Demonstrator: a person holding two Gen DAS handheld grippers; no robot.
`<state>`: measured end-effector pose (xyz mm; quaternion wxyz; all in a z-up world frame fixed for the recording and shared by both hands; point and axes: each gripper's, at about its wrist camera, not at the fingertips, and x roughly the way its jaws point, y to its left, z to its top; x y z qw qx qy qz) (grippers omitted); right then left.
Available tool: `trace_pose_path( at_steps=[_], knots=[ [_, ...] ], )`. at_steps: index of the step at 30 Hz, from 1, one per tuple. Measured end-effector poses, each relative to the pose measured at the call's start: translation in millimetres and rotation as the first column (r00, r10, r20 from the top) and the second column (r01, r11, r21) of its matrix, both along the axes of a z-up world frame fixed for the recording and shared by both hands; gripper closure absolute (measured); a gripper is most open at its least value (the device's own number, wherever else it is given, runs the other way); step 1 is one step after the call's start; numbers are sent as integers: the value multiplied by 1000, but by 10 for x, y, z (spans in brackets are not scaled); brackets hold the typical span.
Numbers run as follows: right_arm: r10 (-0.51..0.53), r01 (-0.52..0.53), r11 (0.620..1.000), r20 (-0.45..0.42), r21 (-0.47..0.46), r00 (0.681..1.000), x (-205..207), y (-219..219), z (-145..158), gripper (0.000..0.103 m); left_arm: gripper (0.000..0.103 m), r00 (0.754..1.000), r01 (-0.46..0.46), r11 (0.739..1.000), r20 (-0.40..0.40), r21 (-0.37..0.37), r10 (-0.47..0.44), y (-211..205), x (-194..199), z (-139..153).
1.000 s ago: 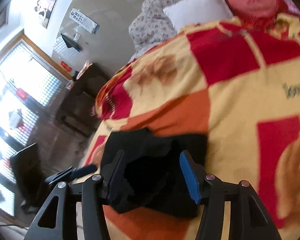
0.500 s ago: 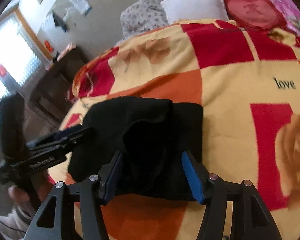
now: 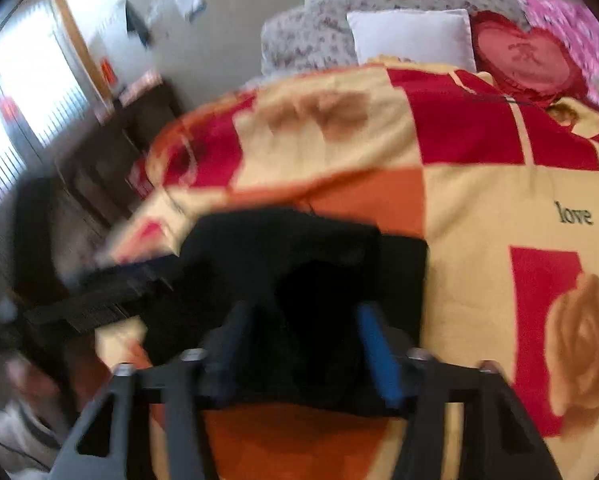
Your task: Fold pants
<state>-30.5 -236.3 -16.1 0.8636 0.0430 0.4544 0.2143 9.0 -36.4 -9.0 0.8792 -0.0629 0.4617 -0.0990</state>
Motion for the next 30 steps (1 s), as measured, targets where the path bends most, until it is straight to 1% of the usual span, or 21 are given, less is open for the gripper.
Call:
trace_pose_path(
  at_steps=[1,3,6,7,8,9,10,12,13,16,19,20,21,22,23,24,25,28,29,30],
  knots=[
    [9,-9,1000,3,-11,1000,-75,-35,-35,71,41,1000,1,1000,-1,-1,-1,7,2,0],
    [-5,5,1000,-2,4,1000,-153,-164,-52,74,41,1000,2,1000,-2,-4,-2,13,5,-1],
    [-33,33,997,-6,73,999,-182,-350,7,74,41,1000,-5,1000,-4,-9,5,27,6,-3],
    [-40,40,988,0,151,999,-159,-442,35,73,41,1000,-8,1000,-6,-14,8,33,5,-4],
    [-42,41,979,0,202,999,-128,-483,53,68,41,1000,-11,1000,-8,-19,11,42,1,-6],
    [-45,44,969,-3,243,999,-83,-520,46,50,41,1000,-14,1000,-10,-23,14,51,-4,-7],
    [-51,54,962,-16,267,999,-20,-534,17,41,41,1000,-16,1000,-12,-25,16,57,-10,-6],
    [-44,58,953,-53,297,998,85,-499,-52,41,41,1000,-21,999,-17,-30,21,73,-26,-6],
    [-30,50,942,-68,331,997,149,-484,-112,41,41,1000,-23,999,-19,-32,23,81,-36,-8],
    [-30,49,930,-57,364,998,244,-405,-155,40,41,999,-32,999,-26,-40,31,105,-47,-23],
    [12,2,926,-35,378,999,326,-248,-186,40,40,999,-40,998,-30,-42,38,112,-47,-29],
    [35,-12,924,-52,383,998,377,-165,-248,40,40,999,-39,998,-32,-41,38,113,-44,-27],
    [29,-12,929,-40,371,999,387,-125,-249,47,40,999,-39,998,-33,-39,38,115,-43,-24],
    [21,-10,937,-27,349,999,391,-95,-231,65,40,999,-39,998,-35,-40,38,122,-39,-22],
    [21,-12,939,-21,345,1000,398,-88,-220,75,40,998,-40,998,-39,-44,39,128,-29,-22],
    [21,-17,933,-7,360,1000,384,-102,-191,85,40,998,-44,998,-47,-48,42,136,-14,-22],
    [19,-23,930,13,366,1000,366,-127,-142,90,40,998,-44,998,-55,-50,41,134,2,-14],
    [4,-33,951,94,309,996,275,-219,99,93,40,999,-33,999,-40,-43,32,94,31,68],
    [-1,-30,956,106,293,994,255,-262,141,93,40,999,-30,999,-29,-42,29,77,32,99],
    [-13,-18,968,121,251,993,233,-304,181,94,40,999,-27,999,-23,-43,26,64,33,120]
  ],
)
